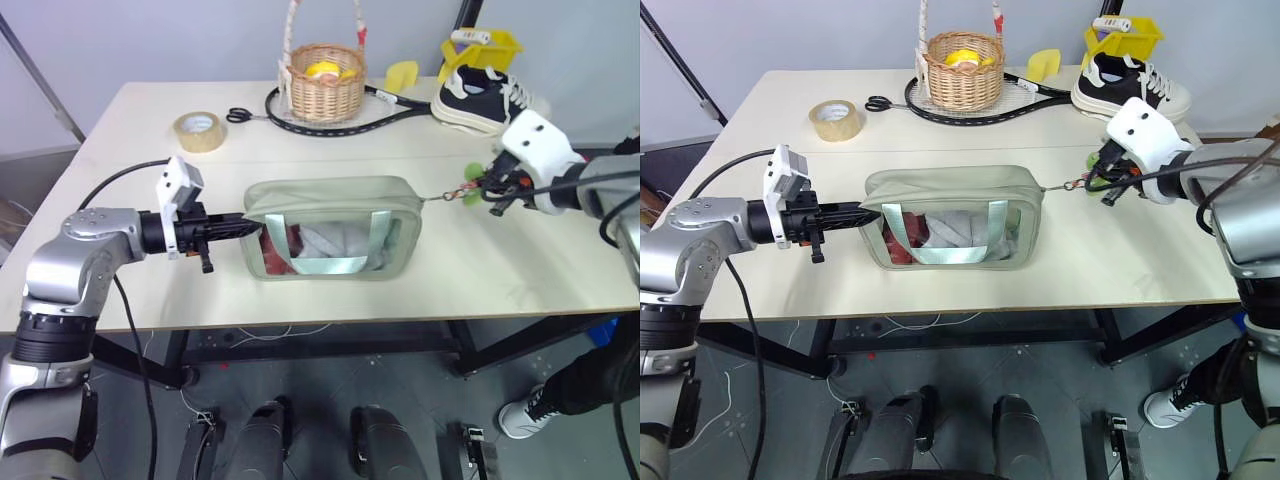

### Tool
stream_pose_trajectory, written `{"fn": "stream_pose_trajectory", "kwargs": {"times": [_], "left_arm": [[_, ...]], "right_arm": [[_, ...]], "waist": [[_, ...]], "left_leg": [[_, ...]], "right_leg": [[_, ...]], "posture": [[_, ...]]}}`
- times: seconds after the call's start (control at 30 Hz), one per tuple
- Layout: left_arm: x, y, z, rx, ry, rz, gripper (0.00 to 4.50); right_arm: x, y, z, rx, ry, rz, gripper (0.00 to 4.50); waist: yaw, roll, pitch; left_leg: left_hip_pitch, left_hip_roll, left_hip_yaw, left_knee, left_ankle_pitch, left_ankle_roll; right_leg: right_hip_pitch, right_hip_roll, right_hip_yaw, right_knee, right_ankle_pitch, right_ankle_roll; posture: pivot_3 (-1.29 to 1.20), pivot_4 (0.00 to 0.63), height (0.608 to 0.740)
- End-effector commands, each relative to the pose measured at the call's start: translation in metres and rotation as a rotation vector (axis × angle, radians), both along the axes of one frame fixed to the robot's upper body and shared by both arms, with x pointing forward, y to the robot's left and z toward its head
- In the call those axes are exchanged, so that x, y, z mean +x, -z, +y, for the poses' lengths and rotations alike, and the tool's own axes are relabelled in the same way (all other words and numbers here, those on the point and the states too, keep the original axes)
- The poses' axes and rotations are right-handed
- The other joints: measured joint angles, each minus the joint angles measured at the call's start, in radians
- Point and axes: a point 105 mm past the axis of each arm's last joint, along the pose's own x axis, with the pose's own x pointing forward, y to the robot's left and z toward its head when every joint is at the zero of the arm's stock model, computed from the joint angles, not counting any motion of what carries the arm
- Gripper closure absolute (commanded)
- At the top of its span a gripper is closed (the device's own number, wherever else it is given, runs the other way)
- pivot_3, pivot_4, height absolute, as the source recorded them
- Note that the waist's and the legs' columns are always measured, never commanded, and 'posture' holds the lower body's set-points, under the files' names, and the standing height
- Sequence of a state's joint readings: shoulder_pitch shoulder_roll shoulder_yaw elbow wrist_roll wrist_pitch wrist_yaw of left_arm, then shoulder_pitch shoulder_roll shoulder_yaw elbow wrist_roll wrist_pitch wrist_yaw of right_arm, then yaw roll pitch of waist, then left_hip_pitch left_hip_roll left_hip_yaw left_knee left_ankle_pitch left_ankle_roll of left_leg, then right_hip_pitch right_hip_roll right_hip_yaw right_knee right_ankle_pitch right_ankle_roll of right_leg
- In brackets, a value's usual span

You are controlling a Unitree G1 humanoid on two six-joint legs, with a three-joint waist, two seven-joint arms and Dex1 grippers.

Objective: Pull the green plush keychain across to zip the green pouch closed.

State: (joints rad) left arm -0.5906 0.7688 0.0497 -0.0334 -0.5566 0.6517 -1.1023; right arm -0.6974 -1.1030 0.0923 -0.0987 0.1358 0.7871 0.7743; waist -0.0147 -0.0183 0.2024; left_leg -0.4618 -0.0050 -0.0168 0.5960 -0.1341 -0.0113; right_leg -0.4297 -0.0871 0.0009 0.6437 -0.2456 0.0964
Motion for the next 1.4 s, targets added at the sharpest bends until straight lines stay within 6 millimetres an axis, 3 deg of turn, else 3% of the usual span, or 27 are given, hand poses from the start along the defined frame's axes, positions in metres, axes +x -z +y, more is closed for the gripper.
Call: {"fn": "stream_pose_trajectory", "kwargs": {"times": [0.03, 0.13, 0.2, 0.4, 0.5, 0.8, 1.0, 1.03, 1.1, 1.17, 1.3, 1.37, 1.4], "left_arm": [[0.004, -0.007, 0.023, 0.005, -0.11, -0.018, 4.5], [0.004, -0.008, 0.023, -0.004, -0.12, -0.02, 4.5], [0.003, -0.008, 0.022, -0.008, -0.124, -0.02, 4.5], [0.002, -0.009, 0.018, -0.017, -0.121, -0.024, 4.5], [0.001, -0.01, 0.013, -0.028, -0.113, -0.025, 4.5], [-0.008, -0.009, 0.005, -0.051, -0.103, -0.011, 4.5], [-0.013, -0.009, 0.003, -0.058, -0.1, -0.003, 4.5], [-0.014, -0.009, 0.003, -0.059, -0.1, -0.002, 4.5], [-0.015, -0.009, 0.002, -0.061, -0.097, 0.001, 4.5], [-0.015, -0.008, 0.001, -0.06, -0.094, 0.004, 4.5], [-0.015, -0.011, 0.0, -0.054, -0.083, 0.007, 4.5], [-0.015, -0.012, 0.0, -0.052, -0.073, 0.015, 4.5], [-0.016, -0.013, 0.0, -0.055, -0.064, 0.018, 4.13]], "right_arm": [[-0.007, 0.007, -0.033, -0.085, 0.162, -0.048, 4.46], [-0.019, 0.067, 0.021, 0.018, 0.009, 0.085, 4.46], [-0.026, 0.089, 0.043, 0.058, -0.041, 0.127, 4.46], [-0.034, 0.114, 0.059, 0.053, -0.073, 0.187, 4.46], [-0.029, 0.113, 0.054, 0.037, -0.06, 0.178, 4.46], [0.002, 0.076, 0.037, 0.07, 0.026, 0.035, 4.46], [0.002, 0.07, 0.042, 0.11, -0.006, 0.038, 4.46], [0.0, 0.072, 0.043, 0.11, -0.012, 0.053, 3.96], [-0.007, 0.078, 0.047, 0.139, -0.026, 0.114, 3.39], [-0.013, 0.077, 0.048, 0.165, -0.036, 0.138, 2.38], [-0.023, 0.055, 0.047, 0.251, -0.076, 0.132, 0.26], [-0.031, 0.043, 0.049, 0.288, -0.131, 0.127, 0.03], [-0.037, 0.035, 0.05, 0.31, -0.175, 0.127, 0.0]], "waist": [[-0.001, 0.0, 0.0], [-0.004, -0.002, -0.001], [-0.004, -0.001, -0.001], [0.002, -0.001, -0.002], [0.002, -0.002, -0.002], [0.002, -0.002, -0.002], [0.004, -0.002, -0.002], [0.004, -0.002, -0.002], [0.004, -0.002, -0.002], [0.004, -0.002, -0.002], [0.005, -0.002, -0.002], [0.005, -0.002, -0.001], [0.005, -0.002, -0.001]], "left_leg": [[0.0, 0.0, 0.0, 0.0, 0.0, 0.0], [0.001, 0.001, 0.001, 0.0, 0.0, 0.0], [0.002, 0.002, 0.0, 0.001, 0.0, 0.0], [0.002, 0.002, -0.001, 0.002, 0.0, 0.0], [0.002, 0.002, -0.001, 0.002, 0.0, 0.0], [0.002, 0.002, -0.001, 0.002, 0.0, 0.0], [0.002, 0.001, -0.001, 0.002, 0.0, 0.0], [0.002, 0.001, -0.001, 0.002, 0.0, 0.0], [0.002, 0.001, -0.001, 0.002, 0.0, 0.0], [0.002, 0.001, -0.001, 0.002, 0.0, 0.0], [0.002, 0.001, -0.001, 0.002, 0.0, 0.0], [0.002, 0.001, -0.001, 0.002, 0.0, 0.0], [0.002, 0.001, -0.001, 0.002, 0.0, 0.0]], "right_leg": [[0.0, 0.0, 0.0, 0.0, 0.0, 0.0], [0.0, 0.001, 0.0, 0.001, 0.0, 0.0], [0.001, 0.003, 0.0, 0.002, 0.0, 0.0], [0.002, 0.003, 0.0, 0.002, 0.0, 0.0], [0.002, 0.003, 0.0, 0.002, 0.0, 0.0], [0.002, 0.003, 0.0, 0.001, 0.0, 0.0], [0.002, 0.003, 0.0, 0.001, 0.0, 0.0], [0.003, 0.003, 0.0, 0.001, 0.0, 0.0], [0.003, 0.003, 0.0, 0.001, 0.0, 0.0], [0.003, 0.003, 0.0, 0.001, 0.0, 0.0], [0.003, 0.003, 0.0, 0.002, 0.0, 0.0], [0.003, 0.003, 0.0, 0.001, 0.0, 0.0], [0.003, 0.003, 0.0, 0.001, 0.0, 0.0]], "posture": [[0.0, 0.15, 0.724], [0.0, 0.15, 0.724], [0.0, 0.15, 0.724], [0.0, 0.15, 0.724], [0.0, 0.15, 0.724], [0.0, 0.15, 0.724], [0.0, 0.15, 0.724], [0.0, 0.15, 0.724], [0.0, 0.15, 0.724], [0.0, 0.15, 0.724], [0.0, 0.15, 0.724], [0.0, 0.15, 0.724], [0.0, 0.15, 0.724]]}}
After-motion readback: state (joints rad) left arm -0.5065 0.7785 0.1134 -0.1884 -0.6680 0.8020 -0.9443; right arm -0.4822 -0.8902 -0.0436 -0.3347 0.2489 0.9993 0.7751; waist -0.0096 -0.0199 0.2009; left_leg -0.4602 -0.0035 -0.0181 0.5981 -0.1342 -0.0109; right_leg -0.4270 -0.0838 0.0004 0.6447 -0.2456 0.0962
